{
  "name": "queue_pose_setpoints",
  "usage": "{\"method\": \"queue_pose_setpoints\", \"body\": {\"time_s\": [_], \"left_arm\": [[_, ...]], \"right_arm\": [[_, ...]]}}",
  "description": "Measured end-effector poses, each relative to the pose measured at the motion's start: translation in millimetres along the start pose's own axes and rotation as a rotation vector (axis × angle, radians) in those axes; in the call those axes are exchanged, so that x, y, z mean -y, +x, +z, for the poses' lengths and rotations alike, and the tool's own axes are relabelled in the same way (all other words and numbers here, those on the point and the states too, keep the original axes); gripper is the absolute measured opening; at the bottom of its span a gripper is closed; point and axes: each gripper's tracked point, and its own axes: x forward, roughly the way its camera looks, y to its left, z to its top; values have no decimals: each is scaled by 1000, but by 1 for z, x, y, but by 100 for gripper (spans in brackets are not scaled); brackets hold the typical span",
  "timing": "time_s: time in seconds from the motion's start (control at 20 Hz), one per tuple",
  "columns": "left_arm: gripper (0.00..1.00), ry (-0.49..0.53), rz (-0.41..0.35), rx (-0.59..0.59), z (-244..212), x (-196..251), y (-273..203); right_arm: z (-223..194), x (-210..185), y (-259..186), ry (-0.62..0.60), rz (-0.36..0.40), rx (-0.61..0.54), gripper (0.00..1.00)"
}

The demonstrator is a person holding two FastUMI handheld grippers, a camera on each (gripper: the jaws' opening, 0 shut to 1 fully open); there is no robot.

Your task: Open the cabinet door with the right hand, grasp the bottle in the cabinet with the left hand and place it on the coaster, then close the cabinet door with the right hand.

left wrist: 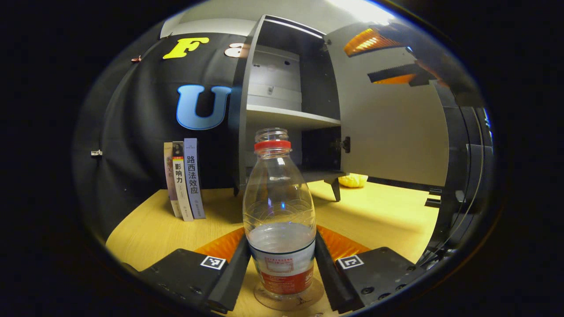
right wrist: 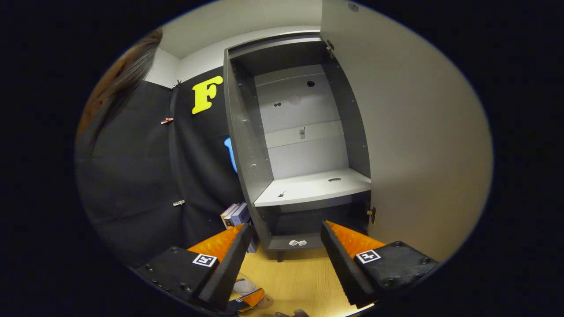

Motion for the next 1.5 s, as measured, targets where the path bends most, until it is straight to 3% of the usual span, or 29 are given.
{"method": "queue_pose_setpoints", "body": {"time_s": [0.35,0.5,0.8,0.95,1.1,1.25,1.35,1.4,1.45,1.5], "left_arm": [[82,-25,50,-40,-9,-8,-11],[86,-16,45,-44,-3,-6,-15],[95,-24,33,-31,23,-1,-17],[95,9,36,-8,56,0,-20],[95,66,3,44,108,6,-25],[95,57,-51,60,158,22,-31],[95,60,-89,81,199,37,-35],[95,63,-107,98,220,44,-35],[95,57,-136,115,240,55,-34],[93,37,-174,125,254,68,-31]], "right_arm": [[0,-13,3,-46,41,-22,98],[4,-26,3,-15,78,-11,98],[18,-28,5,-17,72,6,98],[36,-23,2,-37,49,34,100],[61,-19,-10,-62,23,66,98],[81,-8,-36,-100,1,101,98],[87,12,-63,-136,-52,103,98],[93,24,-79,-154,-92,117,91],[101,35,-97,-157,-122,143,98],[107,48,-121,-152,-156,166,98]]}}
